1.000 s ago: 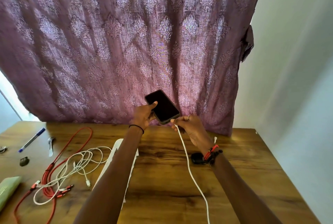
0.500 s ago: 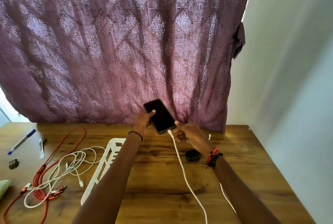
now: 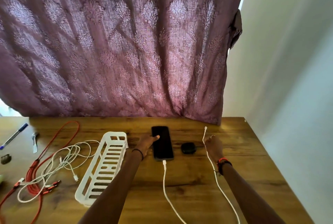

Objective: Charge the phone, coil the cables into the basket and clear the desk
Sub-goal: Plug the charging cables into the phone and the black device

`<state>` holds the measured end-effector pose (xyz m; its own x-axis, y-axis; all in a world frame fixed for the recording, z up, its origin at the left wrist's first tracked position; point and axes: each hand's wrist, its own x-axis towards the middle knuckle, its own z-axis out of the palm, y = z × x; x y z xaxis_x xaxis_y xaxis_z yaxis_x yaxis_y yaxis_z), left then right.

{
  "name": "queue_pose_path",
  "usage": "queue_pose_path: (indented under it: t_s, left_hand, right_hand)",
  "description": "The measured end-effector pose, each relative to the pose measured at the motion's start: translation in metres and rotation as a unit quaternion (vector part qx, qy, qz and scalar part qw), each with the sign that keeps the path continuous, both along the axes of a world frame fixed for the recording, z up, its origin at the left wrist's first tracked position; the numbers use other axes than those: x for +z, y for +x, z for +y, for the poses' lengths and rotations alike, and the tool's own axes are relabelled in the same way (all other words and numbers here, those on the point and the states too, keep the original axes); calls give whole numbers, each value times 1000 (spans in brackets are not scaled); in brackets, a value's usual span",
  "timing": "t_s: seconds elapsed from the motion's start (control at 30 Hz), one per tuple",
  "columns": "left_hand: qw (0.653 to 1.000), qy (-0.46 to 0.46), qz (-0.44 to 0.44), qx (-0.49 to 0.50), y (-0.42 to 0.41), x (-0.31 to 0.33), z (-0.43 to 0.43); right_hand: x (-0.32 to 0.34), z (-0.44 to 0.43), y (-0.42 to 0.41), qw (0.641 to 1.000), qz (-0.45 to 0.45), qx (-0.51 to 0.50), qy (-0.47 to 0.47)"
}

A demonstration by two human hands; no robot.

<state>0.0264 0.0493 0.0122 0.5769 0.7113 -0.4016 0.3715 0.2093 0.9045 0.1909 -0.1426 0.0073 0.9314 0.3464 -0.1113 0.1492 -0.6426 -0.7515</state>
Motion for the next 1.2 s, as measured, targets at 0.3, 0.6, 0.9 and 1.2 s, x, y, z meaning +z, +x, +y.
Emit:
queue_pose_path:
  t_s: [0.3,0.6,0.9,1.2]
  left_hand:
    - [992,79,79,-54,-4,-40,-18]
    - [974,169,98,-112,-13,-51,-28]
    - [900,326,228,-176,-14,-41,-22]
    - [862,379,296,-162,2,-27,-28]
  right_hand:
    - [-17,-8,9,1000,-15,10,-8]
    - [-29,-3,21,999,-10,22,-28]
    - [-34,1,29,999,13,17,-36]
    - [-35,6,43,1000,12,5,-28]
